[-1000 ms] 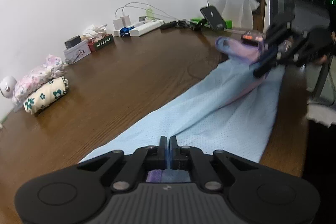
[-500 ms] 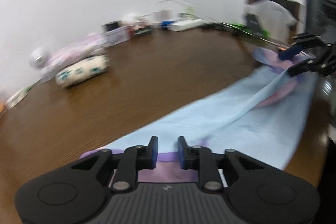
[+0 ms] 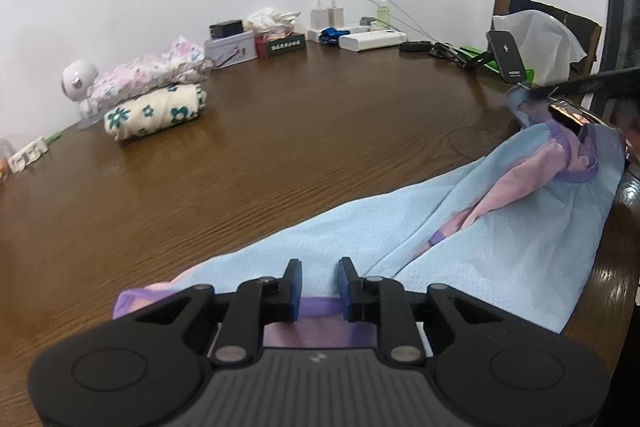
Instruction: Fold clothes
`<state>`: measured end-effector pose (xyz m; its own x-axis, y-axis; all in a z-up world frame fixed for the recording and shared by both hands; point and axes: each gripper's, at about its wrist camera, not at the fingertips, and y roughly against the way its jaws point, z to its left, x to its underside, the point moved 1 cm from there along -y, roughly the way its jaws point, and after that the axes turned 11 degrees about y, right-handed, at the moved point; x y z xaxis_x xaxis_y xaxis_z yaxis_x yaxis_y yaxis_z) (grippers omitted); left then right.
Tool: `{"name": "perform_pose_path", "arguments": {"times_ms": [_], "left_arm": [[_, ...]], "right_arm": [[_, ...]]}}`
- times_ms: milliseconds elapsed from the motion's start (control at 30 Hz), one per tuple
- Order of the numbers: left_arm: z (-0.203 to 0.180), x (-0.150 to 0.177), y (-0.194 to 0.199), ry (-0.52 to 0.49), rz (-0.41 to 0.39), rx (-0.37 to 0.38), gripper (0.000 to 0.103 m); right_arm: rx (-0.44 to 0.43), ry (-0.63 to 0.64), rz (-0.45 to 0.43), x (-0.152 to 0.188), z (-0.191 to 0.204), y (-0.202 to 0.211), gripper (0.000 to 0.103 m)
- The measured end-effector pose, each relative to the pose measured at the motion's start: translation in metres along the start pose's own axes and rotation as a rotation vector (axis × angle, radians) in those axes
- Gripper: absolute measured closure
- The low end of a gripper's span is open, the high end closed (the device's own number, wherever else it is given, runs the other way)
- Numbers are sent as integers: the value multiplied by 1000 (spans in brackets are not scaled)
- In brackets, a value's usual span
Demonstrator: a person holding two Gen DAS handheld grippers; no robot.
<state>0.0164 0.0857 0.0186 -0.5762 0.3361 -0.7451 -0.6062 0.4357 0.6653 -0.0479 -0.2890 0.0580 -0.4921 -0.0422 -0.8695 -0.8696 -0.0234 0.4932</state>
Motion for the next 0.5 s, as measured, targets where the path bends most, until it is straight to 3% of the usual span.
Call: {"name": "perform_pose_path", "arguments": {"times_ms": [100,133,167,300,367,433,500], "left_arm": [[9,4,5,35,-4,-22,83],[12,5,6,48,-4,-27,83],[14,4,6,52,-3,-36,83],[11,-1,12,36,-13,-72,84],[1,-7,20,12,-43,-40,85],[-20,-15,28,-40,-81,34,82],[-47,-22,29,-118,-96,125,77]], "right_arm": [[-75,-7,-225,20,-12,60,99],[-77,-12,-235,31,-15,72,99],[-75,-18,-238,41,-17,82,99],[1,15,-77,73,-20,87,96],[38,14,-74,77,-23,94,83],[-24,3,-114,71,-23,100,75],[-118,1,-154,65,-17,100,73]]}}
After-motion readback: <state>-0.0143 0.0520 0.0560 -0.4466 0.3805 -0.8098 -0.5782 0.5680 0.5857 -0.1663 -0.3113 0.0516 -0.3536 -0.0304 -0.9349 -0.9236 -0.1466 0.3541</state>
